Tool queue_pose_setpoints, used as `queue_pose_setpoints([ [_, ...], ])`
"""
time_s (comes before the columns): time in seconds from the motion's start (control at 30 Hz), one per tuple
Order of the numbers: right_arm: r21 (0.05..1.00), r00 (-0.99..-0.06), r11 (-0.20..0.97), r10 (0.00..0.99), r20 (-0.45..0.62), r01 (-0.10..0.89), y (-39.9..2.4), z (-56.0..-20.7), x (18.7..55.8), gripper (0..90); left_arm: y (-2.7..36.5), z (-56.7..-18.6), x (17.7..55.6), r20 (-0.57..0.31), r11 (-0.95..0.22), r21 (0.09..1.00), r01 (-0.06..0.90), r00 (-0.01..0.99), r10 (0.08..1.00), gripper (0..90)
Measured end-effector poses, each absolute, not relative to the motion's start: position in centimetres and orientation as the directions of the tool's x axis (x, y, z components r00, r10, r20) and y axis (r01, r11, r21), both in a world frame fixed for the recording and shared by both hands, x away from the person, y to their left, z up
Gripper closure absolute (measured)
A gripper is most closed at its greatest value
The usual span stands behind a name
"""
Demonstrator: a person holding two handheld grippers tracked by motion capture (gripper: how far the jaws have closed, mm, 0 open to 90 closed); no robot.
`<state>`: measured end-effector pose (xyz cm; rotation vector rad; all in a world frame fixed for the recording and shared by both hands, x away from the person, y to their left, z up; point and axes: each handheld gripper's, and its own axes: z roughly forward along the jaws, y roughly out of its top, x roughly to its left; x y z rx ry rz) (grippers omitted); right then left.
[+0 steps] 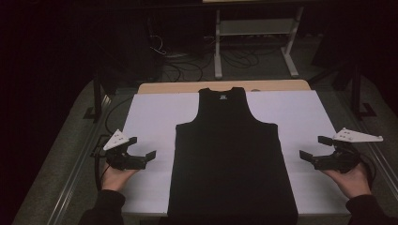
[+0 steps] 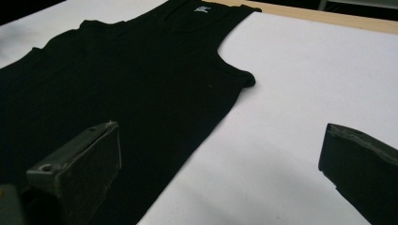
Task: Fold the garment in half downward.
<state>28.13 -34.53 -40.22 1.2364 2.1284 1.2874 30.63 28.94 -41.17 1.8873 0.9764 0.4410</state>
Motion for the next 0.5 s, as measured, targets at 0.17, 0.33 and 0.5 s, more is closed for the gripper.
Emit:
queue_pose_setpoints([
  [0.17, 0.85, -0.561, 0.214, 0.821, 0.111, 0.482, -34.2, -39.5, 28.3, 0.0, 28.8, -40.9, 30.9, -0.084, -0.26, 0.857, 0.444, 0.621, 0.78, 0.0],
  [0.33, 0.844, -0.563, 0.229, 0.82, 0.101, 0.485, -34.0, -39.1, 28.8, 0.0, 28.6, -40.2, 31.2, -0.064, -0.282, 0.856, 0.433, 0.629, 0.774, 0.0],
  [0.5, 0.839, -0.563, 0.235, 0.82, 0.099, 0.49, -34.1, -39.0, 29.3, 0.0, 28.5, -40.0, 31.6, -0.065, -0.289, 0.852, 0.436, 0.636, 0.769, 0.0],
])
